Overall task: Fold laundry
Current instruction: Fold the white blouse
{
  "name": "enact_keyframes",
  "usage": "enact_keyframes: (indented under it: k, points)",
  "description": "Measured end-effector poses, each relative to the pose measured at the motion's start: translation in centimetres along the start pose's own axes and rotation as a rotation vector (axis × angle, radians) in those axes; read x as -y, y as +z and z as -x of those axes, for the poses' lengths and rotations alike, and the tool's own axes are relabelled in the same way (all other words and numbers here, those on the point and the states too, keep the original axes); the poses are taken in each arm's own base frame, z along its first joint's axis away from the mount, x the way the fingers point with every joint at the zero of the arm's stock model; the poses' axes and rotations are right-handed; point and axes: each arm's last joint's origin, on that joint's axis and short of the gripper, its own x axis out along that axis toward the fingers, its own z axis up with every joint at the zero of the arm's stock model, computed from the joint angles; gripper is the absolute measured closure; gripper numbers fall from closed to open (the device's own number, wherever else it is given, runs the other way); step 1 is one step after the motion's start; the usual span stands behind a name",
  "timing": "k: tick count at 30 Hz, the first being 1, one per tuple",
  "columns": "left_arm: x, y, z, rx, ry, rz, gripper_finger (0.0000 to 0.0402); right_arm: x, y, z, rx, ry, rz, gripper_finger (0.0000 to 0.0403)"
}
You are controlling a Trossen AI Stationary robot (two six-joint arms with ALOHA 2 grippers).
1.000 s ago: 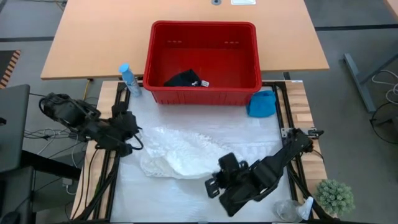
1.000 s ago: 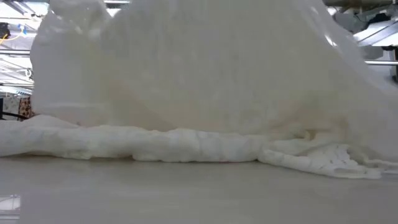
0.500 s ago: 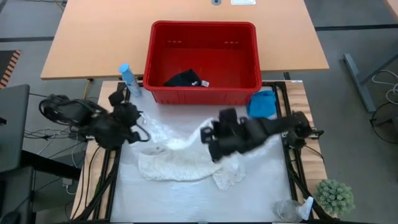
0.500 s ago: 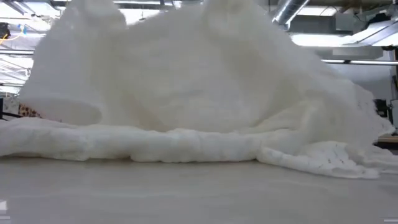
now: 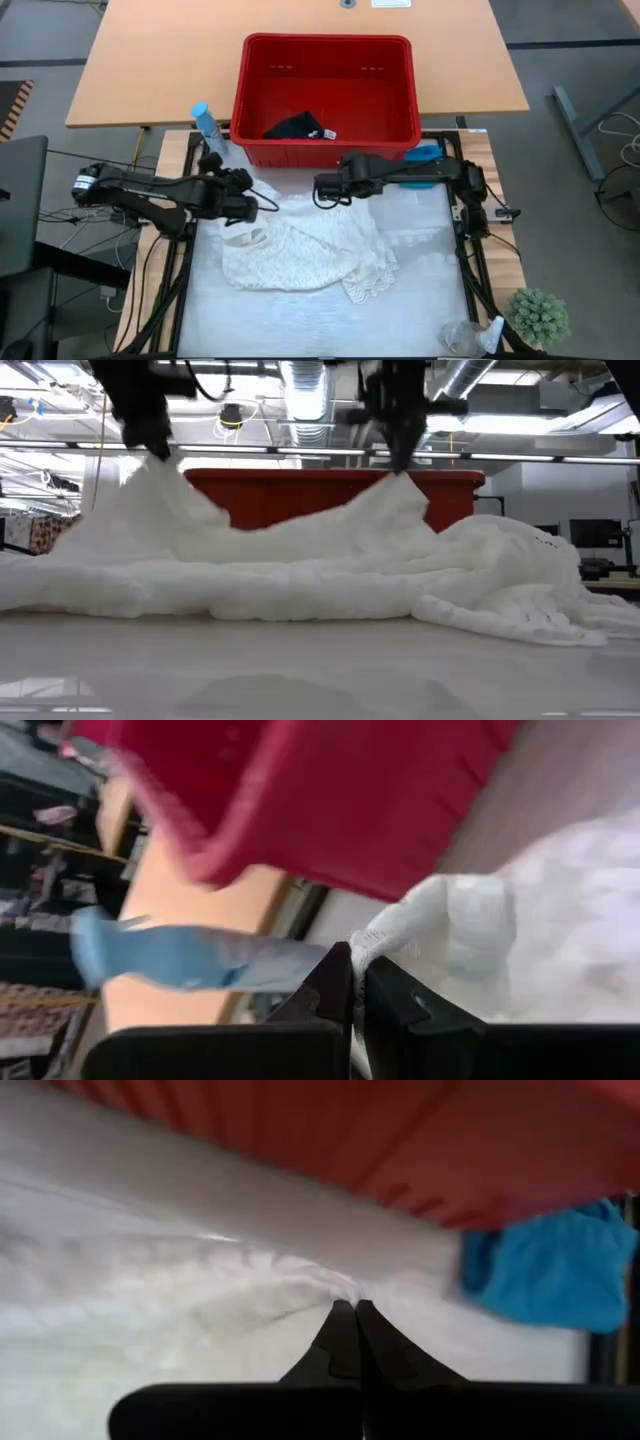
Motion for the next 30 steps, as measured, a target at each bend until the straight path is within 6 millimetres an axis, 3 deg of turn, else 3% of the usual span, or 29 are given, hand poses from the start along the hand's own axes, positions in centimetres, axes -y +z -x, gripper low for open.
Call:
enact_keyframes:
  k: [5,12,21,30]
  points:
    - [1.2,1.0,-2.4,0.086,0.007,0.010,0.0402,1.0,0.6,-3.7,-0.050,-0.123,0.017,0.0393]
    - [-0.7,2.6,-4.8,0.102,0.081,0.052,0.0402,3.1,2.8,-7.3,-0.107,-0.235,0.044,0.0388]
    - [-2.7,2.8,-8.0,0.051,-0.087,0.089,0.0379,5.1,5.4,-9.1,-0.152,-0.269,0.090,0.0351]
    - [-5.3,3.0,-10.4,0.090,-0.127,0.092,0.0294,6.0,6.4,-9.8,-0.150,-0.295,0.185,0.0269]
